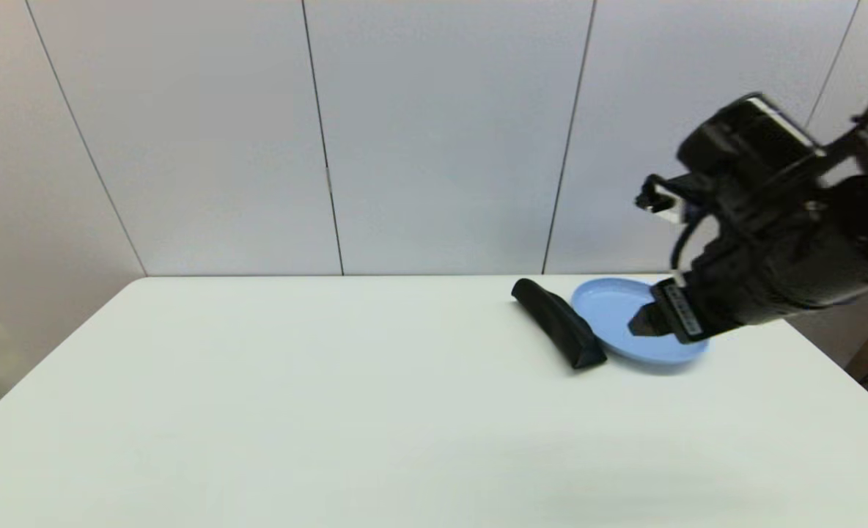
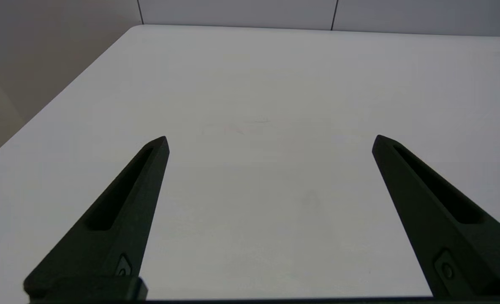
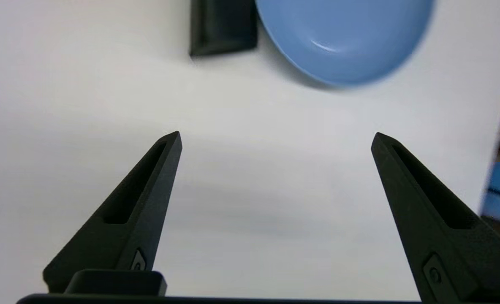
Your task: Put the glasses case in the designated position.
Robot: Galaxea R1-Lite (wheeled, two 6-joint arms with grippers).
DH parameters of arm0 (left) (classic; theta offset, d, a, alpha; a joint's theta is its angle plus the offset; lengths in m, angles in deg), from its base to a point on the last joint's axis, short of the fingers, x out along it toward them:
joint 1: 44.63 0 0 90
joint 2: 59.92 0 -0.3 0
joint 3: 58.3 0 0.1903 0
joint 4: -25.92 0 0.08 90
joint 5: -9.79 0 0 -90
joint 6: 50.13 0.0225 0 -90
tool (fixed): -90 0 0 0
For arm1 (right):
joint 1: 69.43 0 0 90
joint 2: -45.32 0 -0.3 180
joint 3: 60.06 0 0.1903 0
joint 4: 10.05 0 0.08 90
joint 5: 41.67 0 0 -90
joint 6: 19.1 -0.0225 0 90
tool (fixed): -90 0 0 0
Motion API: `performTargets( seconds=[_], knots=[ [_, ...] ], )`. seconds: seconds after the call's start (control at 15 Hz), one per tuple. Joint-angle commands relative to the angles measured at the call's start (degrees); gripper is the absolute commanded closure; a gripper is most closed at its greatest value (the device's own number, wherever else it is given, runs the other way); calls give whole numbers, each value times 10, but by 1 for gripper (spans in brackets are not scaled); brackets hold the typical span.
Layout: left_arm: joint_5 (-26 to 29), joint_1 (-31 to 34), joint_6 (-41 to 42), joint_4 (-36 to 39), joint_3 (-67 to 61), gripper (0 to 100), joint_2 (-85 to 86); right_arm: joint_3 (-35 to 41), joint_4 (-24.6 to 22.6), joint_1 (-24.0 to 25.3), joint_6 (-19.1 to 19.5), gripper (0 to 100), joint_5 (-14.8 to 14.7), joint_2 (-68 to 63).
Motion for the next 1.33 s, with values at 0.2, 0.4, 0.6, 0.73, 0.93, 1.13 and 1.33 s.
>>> performTargets(
  seconds=[0.2, 0.4, 0.6, 0.73, 0.93, 1.13, 1.33],
  knots=[
    [0, 0, 0, 0, 0, 0, -1, 303, -301, -134, 74, 0, -16, 347],
    [0, 0, 0, 0, 0, 0, -1, 396, -379, -195, 80, 0, -13, 452],
    [0, 0, 0, 0, 0, 0, -1, 462, -462, -253, 120, 0, -13, 535],
    [0, 0, 0, 0, 0, 0, -1, 508, -529, -295, 125, 0, -5, 581],
    [0, 0, 0, 0, 0, 0, -1, 557, -558, -297, 138, 0, 47, 672],
    [0, 0, 0, 0, 0, 0, -1, 643, -716, -297, 146, 0, 50, 696],
    [0, 0, 0, 0, 0, 0, -1, 696, -792, -290, 152, 0, 59, 728]
  ],
)
